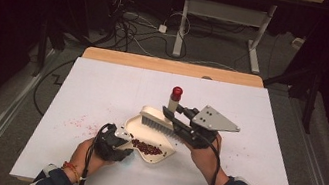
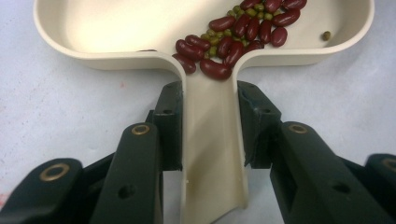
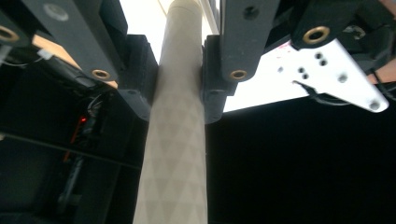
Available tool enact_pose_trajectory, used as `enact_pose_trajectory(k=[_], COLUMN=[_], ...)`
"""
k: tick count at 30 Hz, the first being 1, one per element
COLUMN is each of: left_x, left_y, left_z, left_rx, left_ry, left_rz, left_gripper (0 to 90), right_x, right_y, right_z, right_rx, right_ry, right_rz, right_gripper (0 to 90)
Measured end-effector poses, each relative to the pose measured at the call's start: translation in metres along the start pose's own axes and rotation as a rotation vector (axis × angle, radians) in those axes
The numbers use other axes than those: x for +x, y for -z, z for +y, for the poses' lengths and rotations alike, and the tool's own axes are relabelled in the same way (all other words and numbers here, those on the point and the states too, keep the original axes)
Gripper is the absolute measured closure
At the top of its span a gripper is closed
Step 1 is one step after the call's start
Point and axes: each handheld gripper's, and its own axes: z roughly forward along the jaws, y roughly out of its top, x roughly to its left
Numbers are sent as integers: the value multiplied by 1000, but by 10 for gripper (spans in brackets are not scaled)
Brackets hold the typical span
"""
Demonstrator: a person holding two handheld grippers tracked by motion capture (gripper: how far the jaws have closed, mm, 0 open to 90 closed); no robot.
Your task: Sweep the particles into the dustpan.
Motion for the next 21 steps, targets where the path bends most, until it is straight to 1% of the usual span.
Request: enact_pose_trajectory(k=[2, 4, 5, 6, 7, 11, 13, 15, 18, 21], left_x=[0, -1, -1, -1, -1, -1, -1, -2, -3, -6], left_y=[0, 1, 1, 2, 2, 4, 6, 7, 8, 8], left_z=[-1, -1, -1, -2, -2, -7, -10, -12, -13, -13], left_rx=[1, 3, 3, 5, 5, 5, 2, 3, 6, 8], left_ry=[-2, -6, -9, -10, -8, -12, -7, -7, -6, -6], left_rz=[0, 1, 2, -2, -3, -11, -14, -13, -8, 7], left_gripper=[630, 630, 630, 630, 630, 630, 630, 630, 630, 630], right_x=[-5, -11, -19, -23, -23, -39, -44, -45, -42, -36], right_y=[8, 16, 23, 27, 27, 37, 42, 44, 47, 50], right_z=[2, 3, 0, -1, -1, -11, -16, -21, -28, -36], right_rx=[2, 12, 21, 26, 26, 61, 74, 91, 125, 150], right_ry=[21, 31, 31, 28, 28, 18, -9, -23, -11, -5], right_rz=[-17, -51, -89, -108, -108, -165, -170, -173, -186, -203], right_gripper=[704, 704, 703, 703, 703, 703, 703, 703, 702, 703])
